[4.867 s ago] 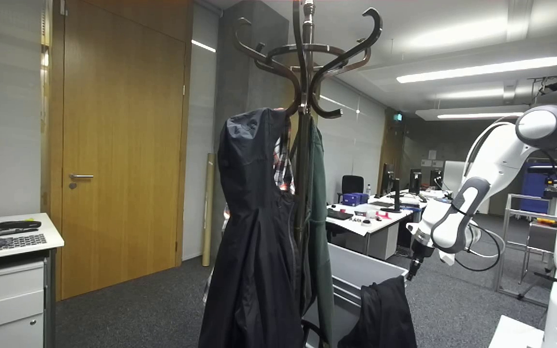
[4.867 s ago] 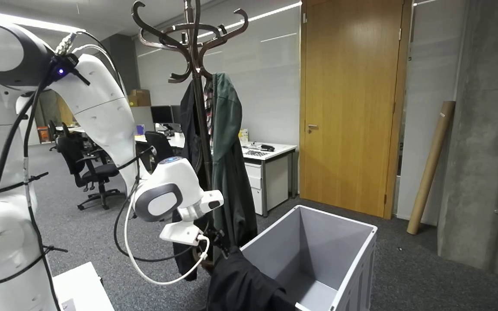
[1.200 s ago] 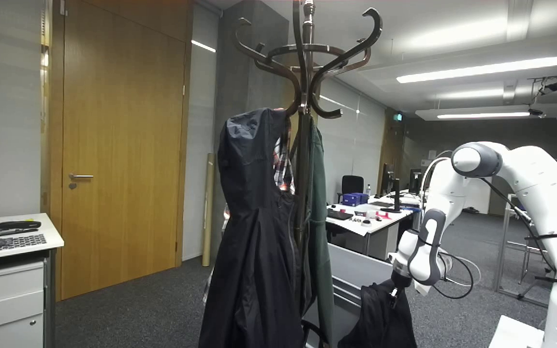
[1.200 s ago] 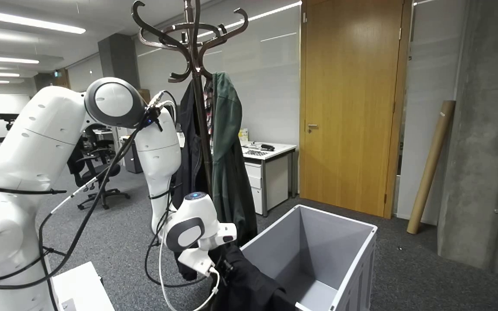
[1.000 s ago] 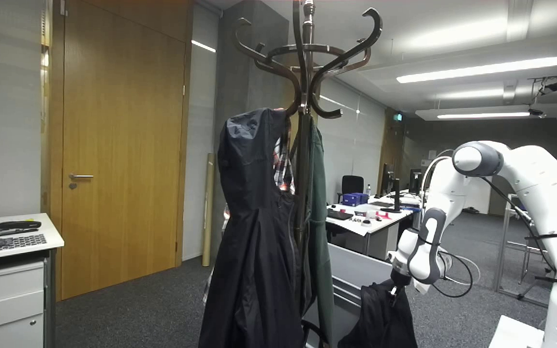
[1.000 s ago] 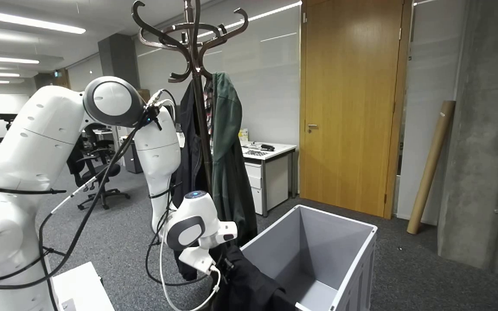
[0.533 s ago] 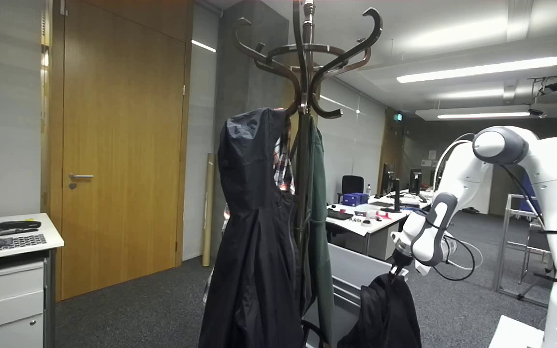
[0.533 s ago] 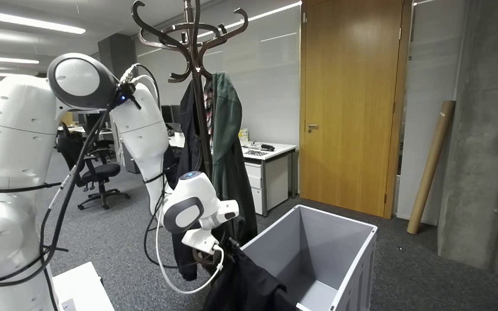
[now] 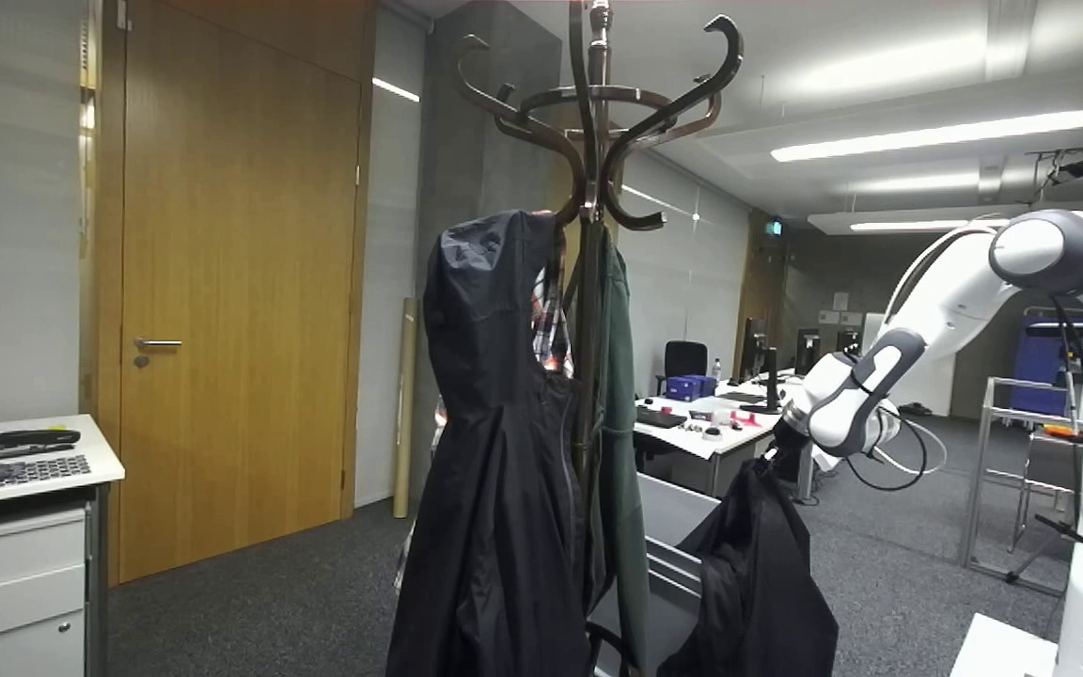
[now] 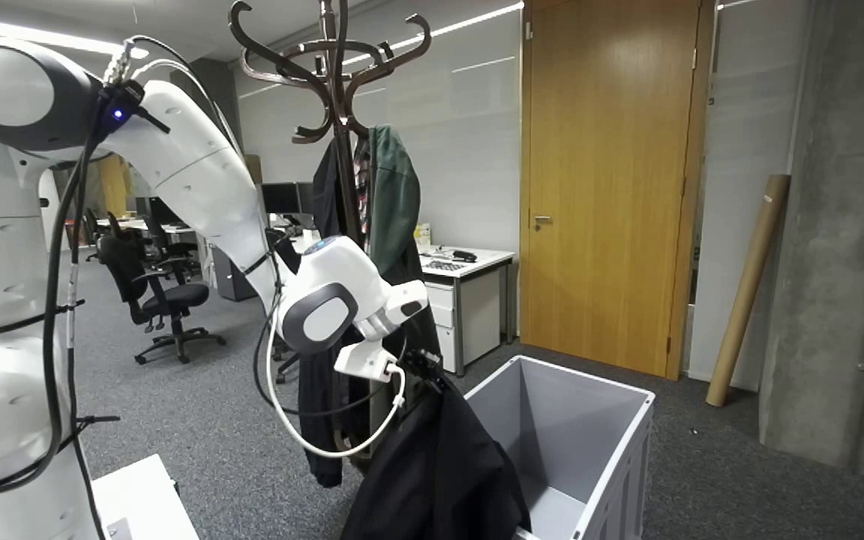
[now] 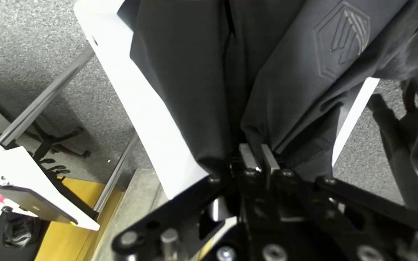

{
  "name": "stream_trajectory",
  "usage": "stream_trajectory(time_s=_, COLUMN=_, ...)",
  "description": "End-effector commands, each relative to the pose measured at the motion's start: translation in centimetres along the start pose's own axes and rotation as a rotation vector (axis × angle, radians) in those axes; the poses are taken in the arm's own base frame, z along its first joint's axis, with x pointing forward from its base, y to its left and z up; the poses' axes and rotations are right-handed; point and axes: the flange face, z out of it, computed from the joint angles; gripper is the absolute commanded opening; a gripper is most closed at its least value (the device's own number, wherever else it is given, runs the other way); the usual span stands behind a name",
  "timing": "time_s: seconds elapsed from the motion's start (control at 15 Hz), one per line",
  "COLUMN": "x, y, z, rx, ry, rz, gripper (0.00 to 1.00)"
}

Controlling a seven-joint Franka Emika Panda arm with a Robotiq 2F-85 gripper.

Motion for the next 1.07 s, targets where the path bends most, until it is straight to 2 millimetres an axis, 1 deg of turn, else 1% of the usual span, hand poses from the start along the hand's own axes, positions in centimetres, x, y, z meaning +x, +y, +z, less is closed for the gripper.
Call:
stream_trajectory(time_s=0.0, x=4.4, y=3.6, z=-3.5, rx=-0.052, ry=0.092, rz=0.026, gripper=0.02)
stream_trajectory(time_s=0.2, x=7.9, y=5.2, z=-4.2, rx=-0.082, ry=0.111, rz=0.059, gripper=0.02)
stream_trajectory(time_s=0.33, x=10.6, y=5.1, z=-4.5, rx=-0.092, ry=0.096, rz=0.071, gripper=0.02)
stream_trajectory(time_s=0.4, x=11.9, y=4.4, z=-4.9, rx=-0.088, ry=0.082, rz=0.075, gripper=0.02)
stream_trajectory(time_s=0.6, x=14.9, y=2.4, z=-5.3, rx=-0.082, ry=0.041, rz=0.091, gripper=0.02)
stream_trajectory(time_s=0.73, x=16.2, y=0.8, z=-4.8, rx=-0.066, ry=0.006, rz=0.1, gripper=0.02)
stream_trajectory(time_s=0.87, x=16.8, y=-0.5, z=-3.7, rx=-0.063, ry=-0.036, rz=0.087, gripper=0.02)
stream_trajectory(time_s=0.93, x=16.7, y=-1.1, z=-2.8, rx=-0.053, ry=-0.062, rz=0.08, gripper=0.31)
stream_trajectory(time_s=1.0, x=16.7, y=-1.5, z=-2.2, rx=-0.057, ry=-0.078, rz=0.069, gripper=0.32)
